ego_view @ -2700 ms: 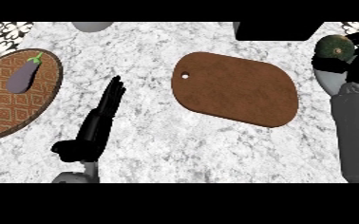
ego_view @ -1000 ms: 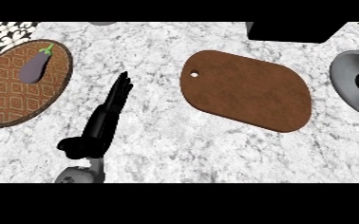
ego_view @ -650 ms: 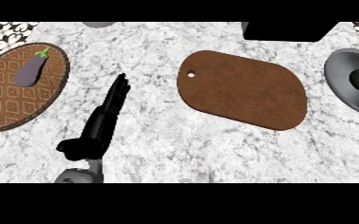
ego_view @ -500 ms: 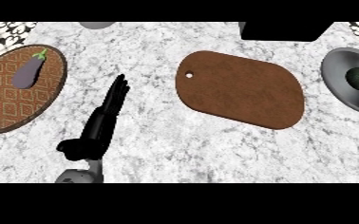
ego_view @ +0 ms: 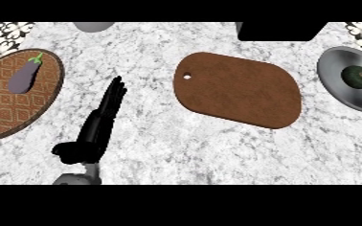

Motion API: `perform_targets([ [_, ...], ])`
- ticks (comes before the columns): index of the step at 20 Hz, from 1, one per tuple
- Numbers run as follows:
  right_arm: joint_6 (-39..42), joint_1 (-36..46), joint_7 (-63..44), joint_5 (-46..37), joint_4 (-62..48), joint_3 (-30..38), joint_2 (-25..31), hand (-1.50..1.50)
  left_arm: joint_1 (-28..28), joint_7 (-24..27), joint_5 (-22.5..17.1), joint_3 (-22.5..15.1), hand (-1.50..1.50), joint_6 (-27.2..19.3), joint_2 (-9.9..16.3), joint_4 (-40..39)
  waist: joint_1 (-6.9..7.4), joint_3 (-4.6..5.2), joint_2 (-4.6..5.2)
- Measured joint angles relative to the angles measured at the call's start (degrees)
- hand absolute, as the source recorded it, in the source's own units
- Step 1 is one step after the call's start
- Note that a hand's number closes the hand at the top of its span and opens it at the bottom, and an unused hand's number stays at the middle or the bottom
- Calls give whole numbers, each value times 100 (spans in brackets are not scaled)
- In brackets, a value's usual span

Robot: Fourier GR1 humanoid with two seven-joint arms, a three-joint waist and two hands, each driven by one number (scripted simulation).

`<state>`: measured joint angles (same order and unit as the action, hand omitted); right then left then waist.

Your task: Pick the squash from the cutting board and place it in the pan

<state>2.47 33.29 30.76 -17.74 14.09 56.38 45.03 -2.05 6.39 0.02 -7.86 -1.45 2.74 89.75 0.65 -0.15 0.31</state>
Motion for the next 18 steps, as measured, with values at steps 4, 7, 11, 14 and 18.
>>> perform_targets([
  [4, 263, -315, 285, 177, 175, -168, -134, -150, 24, -144, -2, 18, 0, 2, -1, 125, -23, 8, -16],
  [7, 310, -575, 517, 303, 270, -305, -235, -150, 62, -62, -17, 68, 0, 51, 12, 88, -26, 7, -17],
  [11, 332, -849, 324, 563, 787, -583, -450, -150, 64, -70, -87, 183, 0, 165, 67, 74, -58, 14, -32],
  [14, 446, -1076, 247, 731, 1040, -744, -470, -150, 143, -178, -22, 113, 0, 128, 19, 242, -59, 14, -34],
  [18, 344, -1359, 112, 934, 1505, -992, -673, -150, 47, -199, -4, 185, 0, 138, 3, 142, -70, 17, -36],
])
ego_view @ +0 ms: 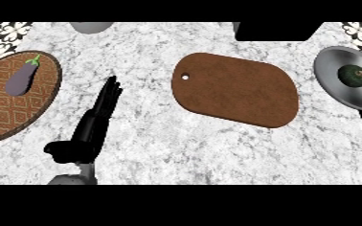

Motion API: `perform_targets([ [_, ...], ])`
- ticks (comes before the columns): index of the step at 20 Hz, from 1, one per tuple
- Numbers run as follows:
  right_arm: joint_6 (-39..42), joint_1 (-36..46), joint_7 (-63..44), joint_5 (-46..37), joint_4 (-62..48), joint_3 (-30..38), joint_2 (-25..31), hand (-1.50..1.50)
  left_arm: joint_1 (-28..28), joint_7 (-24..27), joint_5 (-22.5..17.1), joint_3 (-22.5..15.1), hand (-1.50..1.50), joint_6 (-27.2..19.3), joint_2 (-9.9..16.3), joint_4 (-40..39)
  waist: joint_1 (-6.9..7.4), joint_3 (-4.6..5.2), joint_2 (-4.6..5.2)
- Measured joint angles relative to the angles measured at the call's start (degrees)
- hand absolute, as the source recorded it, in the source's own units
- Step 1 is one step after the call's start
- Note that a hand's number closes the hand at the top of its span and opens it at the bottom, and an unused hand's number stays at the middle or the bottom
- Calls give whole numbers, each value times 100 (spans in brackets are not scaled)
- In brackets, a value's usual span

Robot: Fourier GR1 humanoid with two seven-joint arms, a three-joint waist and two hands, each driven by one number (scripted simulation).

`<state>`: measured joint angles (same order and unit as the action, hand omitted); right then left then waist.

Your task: Pick the squash from the cutting board and place it in the pan

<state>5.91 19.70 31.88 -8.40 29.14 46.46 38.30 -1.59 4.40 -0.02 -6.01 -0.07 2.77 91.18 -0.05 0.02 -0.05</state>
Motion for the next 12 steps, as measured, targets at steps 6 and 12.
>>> perform_targets([
  [6, -134, -384, -298, 247, 550, -271, -101, -150, 41, 139, 116, -84, 0, -100, -136, -82, -2, 0, 2],
  [12, -444, -585, -359, 283, 858, -540, -112, -150, 83, 42, 170, -171, 0, -100, -176, 43, 7, 0, 3],
])
